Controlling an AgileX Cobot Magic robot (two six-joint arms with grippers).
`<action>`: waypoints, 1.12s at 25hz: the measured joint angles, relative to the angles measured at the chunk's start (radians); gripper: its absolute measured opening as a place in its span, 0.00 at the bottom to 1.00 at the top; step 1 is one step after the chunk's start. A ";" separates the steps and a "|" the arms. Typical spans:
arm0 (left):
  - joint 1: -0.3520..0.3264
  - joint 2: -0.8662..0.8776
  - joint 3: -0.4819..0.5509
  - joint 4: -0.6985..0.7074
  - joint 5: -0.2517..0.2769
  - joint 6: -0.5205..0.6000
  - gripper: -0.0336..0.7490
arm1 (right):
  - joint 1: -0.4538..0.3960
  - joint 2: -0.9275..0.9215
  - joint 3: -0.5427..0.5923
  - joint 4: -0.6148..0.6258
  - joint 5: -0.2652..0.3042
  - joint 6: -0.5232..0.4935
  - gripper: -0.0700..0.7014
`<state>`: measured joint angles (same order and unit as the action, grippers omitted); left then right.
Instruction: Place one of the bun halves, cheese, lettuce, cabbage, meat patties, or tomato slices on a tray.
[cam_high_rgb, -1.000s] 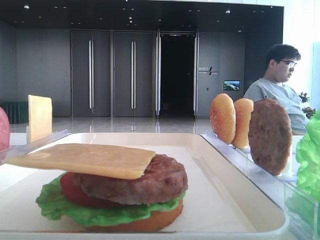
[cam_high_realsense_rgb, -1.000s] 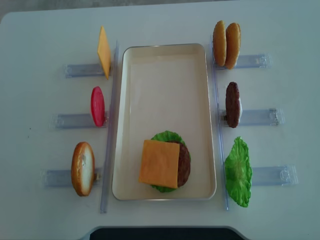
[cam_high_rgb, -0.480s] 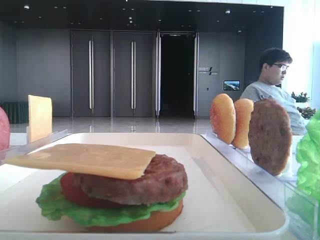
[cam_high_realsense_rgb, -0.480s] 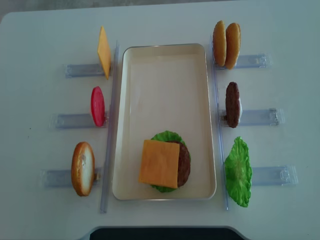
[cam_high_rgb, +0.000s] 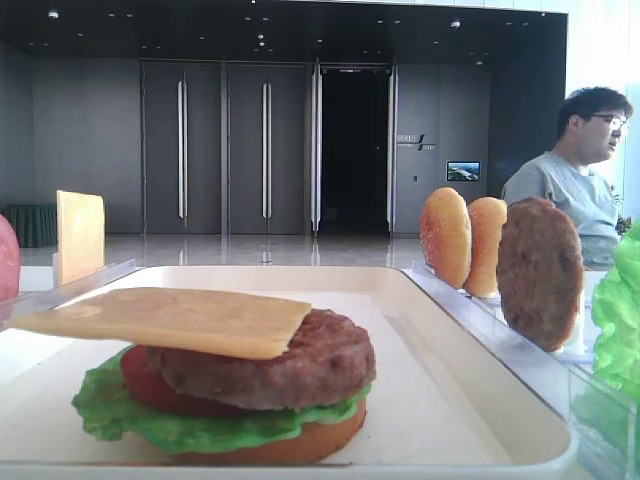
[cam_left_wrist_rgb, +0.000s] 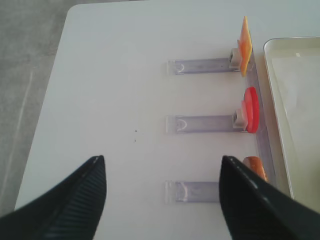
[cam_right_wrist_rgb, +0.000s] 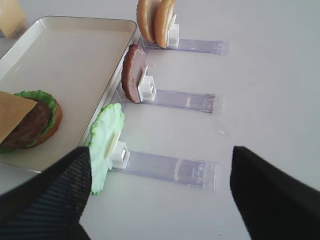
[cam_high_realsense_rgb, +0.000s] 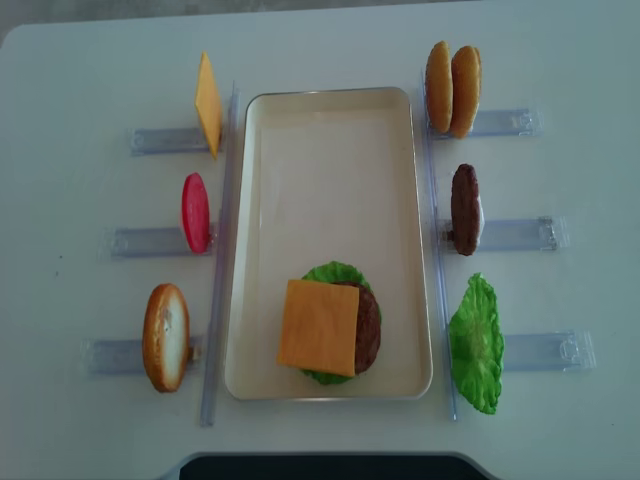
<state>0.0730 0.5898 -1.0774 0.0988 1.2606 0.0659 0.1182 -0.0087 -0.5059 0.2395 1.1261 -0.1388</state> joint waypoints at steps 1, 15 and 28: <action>0.000 -0.029 0.020 0.000 0.000 0.001 0.73 | 0.000 0.000 0.000 0.000 0.000 0.000 0.79; 0.000 -0.451 0.288 -0.028 0.000 0.023 0.73 | 0.000 0.000 0.000 0.000 0.000 0.000 0.79; 0.000 -0.614 0.309 -0.169 0.001 0.076 0.68 | 0.000 0.000 0.000 0.000 0.000 0.000 0.79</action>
<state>0.0730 -0.0241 -0.7683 -0.0701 1.2617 0.1421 0.1182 -0.0087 -0.5059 0.2395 1.1261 -0.1388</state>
